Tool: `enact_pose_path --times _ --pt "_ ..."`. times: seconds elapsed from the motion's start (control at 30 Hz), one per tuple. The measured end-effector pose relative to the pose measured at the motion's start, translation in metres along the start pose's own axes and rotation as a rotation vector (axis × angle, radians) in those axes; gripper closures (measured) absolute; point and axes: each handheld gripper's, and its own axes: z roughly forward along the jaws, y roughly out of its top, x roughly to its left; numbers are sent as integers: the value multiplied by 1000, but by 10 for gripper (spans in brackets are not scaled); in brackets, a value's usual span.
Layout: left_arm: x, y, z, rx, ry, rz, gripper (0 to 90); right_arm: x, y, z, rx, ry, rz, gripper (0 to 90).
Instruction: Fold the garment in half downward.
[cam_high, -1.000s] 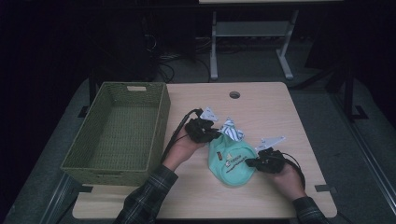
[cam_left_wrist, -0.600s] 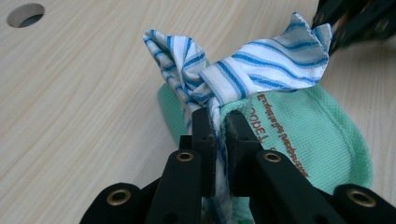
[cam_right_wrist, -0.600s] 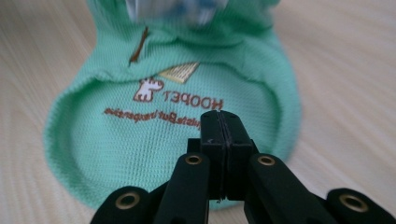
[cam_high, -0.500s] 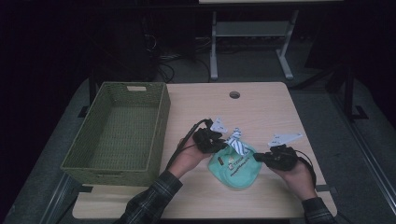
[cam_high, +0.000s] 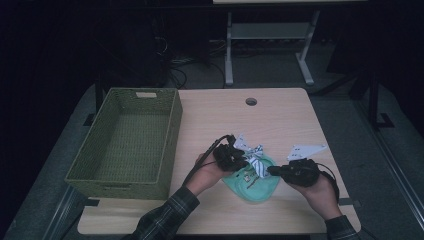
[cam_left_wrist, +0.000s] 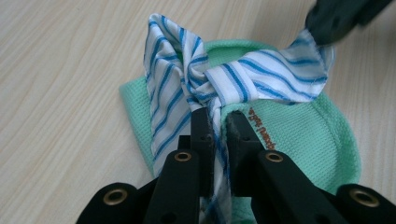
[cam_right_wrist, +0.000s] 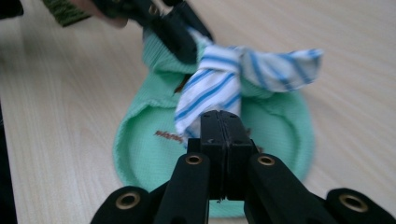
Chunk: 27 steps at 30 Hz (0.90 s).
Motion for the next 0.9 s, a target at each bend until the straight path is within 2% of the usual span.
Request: enact_pose_path --times 0.1,0.2,0.23,0.3,0.43,0.53,0.57,0.67,0.8,0.9 --pt "0 -1 -2 -9 -18 -7 805 2 -2 13 34 18 -5 888" --pt "-2 -3 -1 -23 -43 -30 771 3 -4 23 55 30 -12 888" --pt "-2 -4 -1 -15 -50 -20 761 4 -4 25 59 33 -5 888" --pt "-4 -5 1 -24 -75 -31 733 3 -4 28 64 36 -11 889" --pt "-10 -5 2 -38 -116 -28 660 1 -6 36 87 40 -1 889" --pt "-12 -3 -1 -56 -128 -17 604 0 -8 40 99 39 3 889" --pt "-12 -2 -2 -68 -130 -30 591 -1 -9 40 100 40 5 889" --pt "-9 0 -9 -87 -122 -37 567 -3 -10 40 102 39 2 888" --pt "0 2 -18 -124 -111 -64 565 -4 -13 41 105 40 6 888" --pt "7 4 -16 -132 -120 -87 591 -4 -13 41 113 36 9 888"
